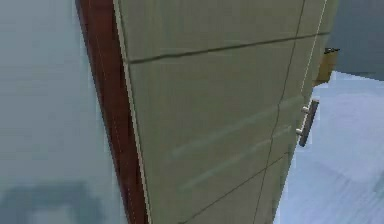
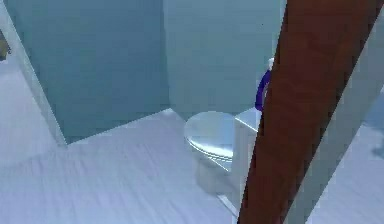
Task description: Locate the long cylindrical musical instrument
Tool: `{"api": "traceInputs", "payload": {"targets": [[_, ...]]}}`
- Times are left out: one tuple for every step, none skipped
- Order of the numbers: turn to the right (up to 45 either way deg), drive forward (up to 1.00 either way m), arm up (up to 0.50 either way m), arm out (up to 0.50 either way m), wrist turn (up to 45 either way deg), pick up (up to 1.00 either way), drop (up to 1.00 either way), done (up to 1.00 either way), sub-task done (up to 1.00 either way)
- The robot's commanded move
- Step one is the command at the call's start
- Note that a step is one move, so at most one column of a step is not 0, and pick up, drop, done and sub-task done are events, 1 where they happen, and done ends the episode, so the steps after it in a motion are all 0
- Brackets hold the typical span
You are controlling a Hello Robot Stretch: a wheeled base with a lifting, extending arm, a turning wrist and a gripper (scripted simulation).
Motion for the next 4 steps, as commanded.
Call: {"api": "traceInputs", "payload": {"targets": [[45.0, 0.0, 0.0, 0.0, 0.0, 0.0, 0.0, 0.0, 0.0], [3.0, 0.0, 0.0, 0.0, 0.0, 0.0, 0.0, 0.0, 0.0], [0.0, 1.0, 0.0, 0.0, 0.0, 0.0, 0.0, 0.0, 0.0], [6.0, 0.0, 0.0, 0.0, 0.0, 0.0, 0.0, 0.0, 0.0]]}}
